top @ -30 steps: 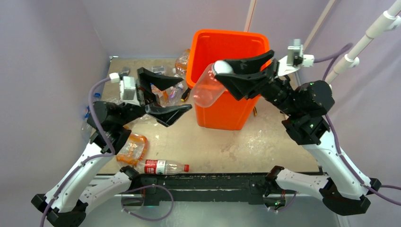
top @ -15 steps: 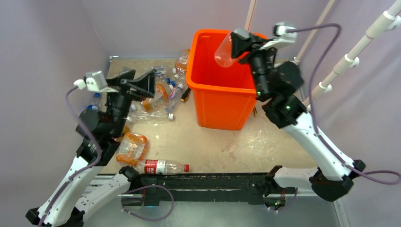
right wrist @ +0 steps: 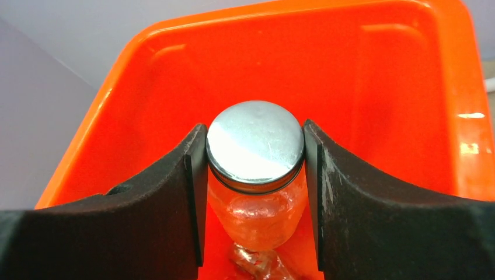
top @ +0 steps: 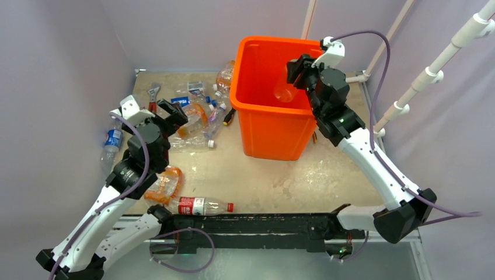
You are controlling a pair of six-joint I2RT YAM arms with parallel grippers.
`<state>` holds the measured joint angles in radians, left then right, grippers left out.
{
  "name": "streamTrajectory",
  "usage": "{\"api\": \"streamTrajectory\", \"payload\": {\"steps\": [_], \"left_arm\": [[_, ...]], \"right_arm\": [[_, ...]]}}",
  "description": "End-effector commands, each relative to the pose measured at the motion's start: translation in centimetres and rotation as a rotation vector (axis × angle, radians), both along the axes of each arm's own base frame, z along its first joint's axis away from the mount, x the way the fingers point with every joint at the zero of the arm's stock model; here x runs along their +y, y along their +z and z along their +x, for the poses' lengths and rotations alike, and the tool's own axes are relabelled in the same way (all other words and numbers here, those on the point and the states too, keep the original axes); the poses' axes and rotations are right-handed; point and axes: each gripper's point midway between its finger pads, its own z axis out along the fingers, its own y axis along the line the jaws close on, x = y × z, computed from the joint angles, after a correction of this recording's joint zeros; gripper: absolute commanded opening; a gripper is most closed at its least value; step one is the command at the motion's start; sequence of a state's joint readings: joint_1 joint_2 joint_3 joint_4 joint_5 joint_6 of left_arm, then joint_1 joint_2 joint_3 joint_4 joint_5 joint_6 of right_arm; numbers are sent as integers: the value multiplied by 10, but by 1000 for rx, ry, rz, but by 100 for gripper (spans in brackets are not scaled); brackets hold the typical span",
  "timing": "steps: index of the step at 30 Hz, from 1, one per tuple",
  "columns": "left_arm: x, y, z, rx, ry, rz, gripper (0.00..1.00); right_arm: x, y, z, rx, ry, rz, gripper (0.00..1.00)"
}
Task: Put the plastic bottles in the bin
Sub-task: Place the plastic bottle in the trash bin, then pick up the plastic bottle at the center of the board.
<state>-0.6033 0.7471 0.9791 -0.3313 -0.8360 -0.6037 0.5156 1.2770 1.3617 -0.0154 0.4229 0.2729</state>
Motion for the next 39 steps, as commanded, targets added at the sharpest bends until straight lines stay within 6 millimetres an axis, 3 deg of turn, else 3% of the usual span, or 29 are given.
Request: {"api": "streamTrajectory", "payload": {"steps": [1, 3, 4, 6, 8, 13, 19, 25, 30, 35, 39], "left_arm": [[7, -20, 1, 44, 67, -21, 99], [5, -27, 3, 68, 69, -11, 99], [4, -30, 5, 78, 68, -5, 99], [2, -36, 7, 94, 69, -2, 99], [0, -39, 8, 106, 71, -6, 99], [-6, -48, 13, 134, 63, -22, 99], [-16, -60, 21, 174, 50, -28, 99], [-21, -80, 31, 243, 70, -30, 99], [-2, -128, 42, 416, 117, -104, 98], [6, -170, 47, 497, 137, -255, 95], [1, -189, 52, 520, 183, -353, 91]], "right_arm": [[11, 1, -4, 14, 72, 41, 20], [12, 1, -7, 17, 88, 49, 53], [12, 5, -9, 11, 92, 57, 64], [11, 14, -15, 1, 101, 72, 74], [11, 24, -22, 1, 120, 90, 78], [7, 65, -53, -94, 190, 150, 83], [44, 90, -122, -249, 562, 136, 83], [55, 88, -204, -422, 860, 100, 83], [61, 74, -252, -487, 1047, 42, 83], [63, 58, -278, -508, 1158, 26, 83], [61, 48, -280, -501, 1150, 33, 83]]}}
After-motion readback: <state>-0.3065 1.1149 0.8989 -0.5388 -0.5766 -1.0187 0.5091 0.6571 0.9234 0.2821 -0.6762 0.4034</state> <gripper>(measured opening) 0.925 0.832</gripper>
